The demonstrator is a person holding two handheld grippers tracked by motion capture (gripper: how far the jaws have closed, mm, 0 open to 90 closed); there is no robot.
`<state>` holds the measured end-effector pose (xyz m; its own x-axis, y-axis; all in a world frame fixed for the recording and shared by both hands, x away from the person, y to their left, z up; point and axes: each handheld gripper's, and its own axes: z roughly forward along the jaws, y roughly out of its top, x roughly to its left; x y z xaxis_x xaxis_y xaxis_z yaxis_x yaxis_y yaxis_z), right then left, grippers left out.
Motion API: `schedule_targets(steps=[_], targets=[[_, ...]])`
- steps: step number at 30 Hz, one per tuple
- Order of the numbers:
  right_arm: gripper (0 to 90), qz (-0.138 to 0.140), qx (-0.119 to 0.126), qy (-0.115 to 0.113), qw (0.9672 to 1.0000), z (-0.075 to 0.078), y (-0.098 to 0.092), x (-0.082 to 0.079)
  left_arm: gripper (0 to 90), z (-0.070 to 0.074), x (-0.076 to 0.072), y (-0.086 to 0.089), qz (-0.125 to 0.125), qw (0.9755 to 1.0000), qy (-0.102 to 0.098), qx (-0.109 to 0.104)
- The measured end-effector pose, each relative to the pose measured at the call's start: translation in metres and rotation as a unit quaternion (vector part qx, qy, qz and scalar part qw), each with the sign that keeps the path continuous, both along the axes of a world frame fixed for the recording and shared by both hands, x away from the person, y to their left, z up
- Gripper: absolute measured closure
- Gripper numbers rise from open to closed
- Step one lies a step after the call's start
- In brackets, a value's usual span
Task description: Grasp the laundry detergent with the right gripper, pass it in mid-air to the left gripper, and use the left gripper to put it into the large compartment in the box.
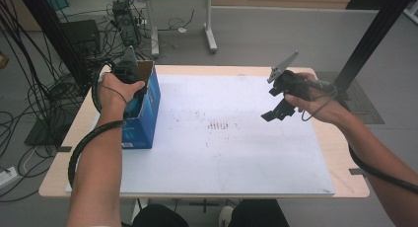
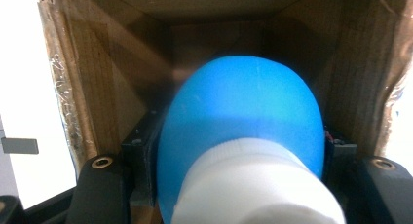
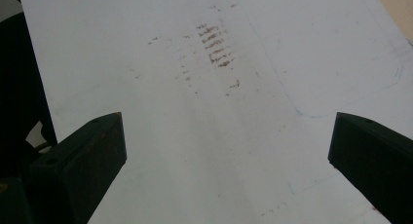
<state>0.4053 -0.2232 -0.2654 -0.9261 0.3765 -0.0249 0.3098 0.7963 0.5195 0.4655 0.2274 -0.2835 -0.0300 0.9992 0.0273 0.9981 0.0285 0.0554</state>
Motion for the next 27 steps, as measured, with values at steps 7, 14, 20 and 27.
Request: schedule_targets(steps=[7,14,20,27], targets=[[0.3,0.000,0.001,-0.001,1.0000,0.0006,0.0007,-0.0004,36.0,-0.0002,-0.0001,0.0001,0.000,1.0000,-0.002,0.000],[0.3,0.001,0.001,-0.002,1.0000,0.0017,0.0019,-0.0011,35.9,-0.0001,-0.0005,0.0005,-0.001,1.0000,-0.002,-0.002],[0.3,0.002,0.003,-0.003,1.0000,0.0026,0.0021,-0.0019,35.4,-0.0004,-0.0011,0.0008,0.000,1.0000,-0.004,-0.004],[0.3,0.001,0.005,-0.004,1.0000,0.0036,0.0019,-0.0027,35.3,0.0005,-0.0011,0.0005,-0.003,1.0000,-0.004,-0.001]])
